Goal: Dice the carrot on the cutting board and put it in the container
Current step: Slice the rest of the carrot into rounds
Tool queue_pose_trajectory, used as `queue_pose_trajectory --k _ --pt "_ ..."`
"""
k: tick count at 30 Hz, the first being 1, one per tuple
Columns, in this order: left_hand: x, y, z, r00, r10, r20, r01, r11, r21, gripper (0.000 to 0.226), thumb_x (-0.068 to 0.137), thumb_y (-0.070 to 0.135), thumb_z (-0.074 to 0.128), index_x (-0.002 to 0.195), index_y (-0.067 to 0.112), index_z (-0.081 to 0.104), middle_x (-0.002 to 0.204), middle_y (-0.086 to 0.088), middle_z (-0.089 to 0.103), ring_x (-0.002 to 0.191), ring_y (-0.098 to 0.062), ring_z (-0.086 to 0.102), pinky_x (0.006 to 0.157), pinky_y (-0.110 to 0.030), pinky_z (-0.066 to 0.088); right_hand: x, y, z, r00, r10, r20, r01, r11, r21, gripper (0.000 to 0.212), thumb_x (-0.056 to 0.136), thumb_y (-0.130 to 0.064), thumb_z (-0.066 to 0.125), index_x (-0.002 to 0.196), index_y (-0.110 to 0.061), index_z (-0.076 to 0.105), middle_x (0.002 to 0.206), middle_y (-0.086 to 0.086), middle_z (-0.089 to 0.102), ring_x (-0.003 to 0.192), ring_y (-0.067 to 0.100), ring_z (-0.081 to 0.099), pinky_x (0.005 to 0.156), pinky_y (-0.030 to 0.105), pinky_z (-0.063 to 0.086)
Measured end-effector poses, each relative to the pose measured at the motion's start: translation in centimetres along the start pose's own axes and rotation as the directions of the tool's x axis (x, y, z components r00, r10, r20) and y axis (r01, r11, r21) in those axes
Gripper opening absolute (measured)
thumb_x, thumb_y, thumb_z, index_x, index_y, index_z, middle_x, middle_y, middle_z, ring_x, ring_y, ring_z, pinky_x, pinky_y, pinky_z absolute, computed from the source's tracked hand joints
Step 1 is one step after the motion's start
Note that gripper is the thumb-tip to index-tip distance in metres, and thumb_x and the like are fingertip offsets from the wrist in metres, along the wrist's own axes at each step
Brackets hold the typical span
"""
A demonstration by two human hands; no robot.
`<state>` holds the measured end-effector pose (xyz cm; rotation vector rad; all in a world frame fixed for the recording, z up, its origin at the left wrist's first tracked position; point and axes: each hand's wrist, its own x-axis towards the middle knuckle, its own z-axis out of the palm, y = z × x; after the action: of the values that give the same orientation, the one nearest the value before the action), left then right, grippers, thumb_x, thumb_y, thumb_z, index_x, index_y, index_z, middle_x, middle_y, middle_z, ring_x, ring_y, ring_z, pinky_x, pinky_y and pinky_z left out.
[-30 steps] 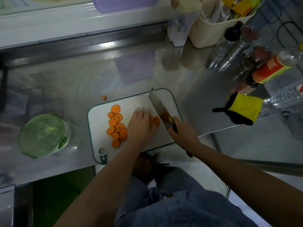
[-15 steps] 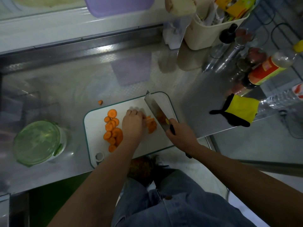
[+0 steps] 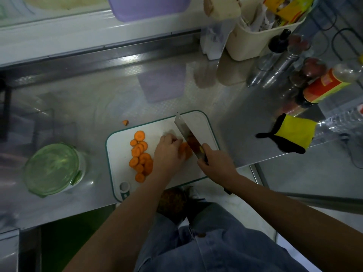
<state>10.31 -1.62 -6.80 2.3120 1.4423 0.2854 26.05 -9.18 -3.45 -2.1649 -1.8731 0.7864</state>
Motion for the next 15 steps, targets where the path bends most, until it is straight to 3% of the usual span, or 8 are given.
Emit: queue_pose_trajectory --k 2,6,11,15 --pt "-0.2 0.1 0.0 0.999 0.045 -0.003 -0.045 0.998 -0.034 0.039 0.079 0.032 0.067 0.109 0.007 0.067 0.097 -0.012 0.057 0.091 -0.029 0.052 0.079 -0.035 0.046 0.1 0.0 0.0 1.000 0.003 0.027 -0.002 1.000 -0.029 0.023 0.095 -0.025 0.047 0.113 -0.011 0.044 0.064 0.001 0.049 0.053 0.021 0.046 0.050 0.028 0.032" --pt "-0.6 0.0 0.0 0.997 0.079 0.014 -0.078 0.995 -0.055 0.045 0.075 0.036 0.074 0.106 0.005 0.066 0.100 -0.013 0.062 0.092 -0.030 0.055 0.085 -0.033 0.042 0.7 -0.2 -0.6 0.999 0.010 0.045 -0.009 1.000 -0.007 0.018 0.096 -0.021 0.044 0.109 -0.009 0.046 0.068 0.006 0.053 0.054 0.022 0.048 0.051 0.030 0.037" --pt "-0.6 0.1 0.3 0.995 0.089 0.040 -0.087 0.994 -0.061 0.053 0.081 0.052 0.049 0.100 0.007 0.070 0.096 -0.011 0.065 0.089 -0.031 0.059 0.080 -0.035 0.047 0.8 -0.7 -1.3 0.999 0.031 0.005 -0.032 0.999 0.032 0.012 0.096 -0.019 0.043 0.104 -0.009 0.046 0.064 0.000 0.047 0.048 0.011 0.039 0.045 0.027 0.026" --pt "-1.0 0.0 0.4 0.994 0.106 0.024 -0.105 0.993 -0.053 0.053 0.078 0.054 0.052 0.099 0.008 0.069 0.094 -0.011 0.064 0.087 -0.030 0.058 0.076 -0.036 0.050 0.7 -1.0 -1.3 0.999 0.046 0.017 -0.046 0.999 0.014 0.014 0.096 -0.019 0.043 0.103 -0.008 0.047 0.066 0.002 0.048 0.048 0.009 0.036 0.049 0.028 0.028"
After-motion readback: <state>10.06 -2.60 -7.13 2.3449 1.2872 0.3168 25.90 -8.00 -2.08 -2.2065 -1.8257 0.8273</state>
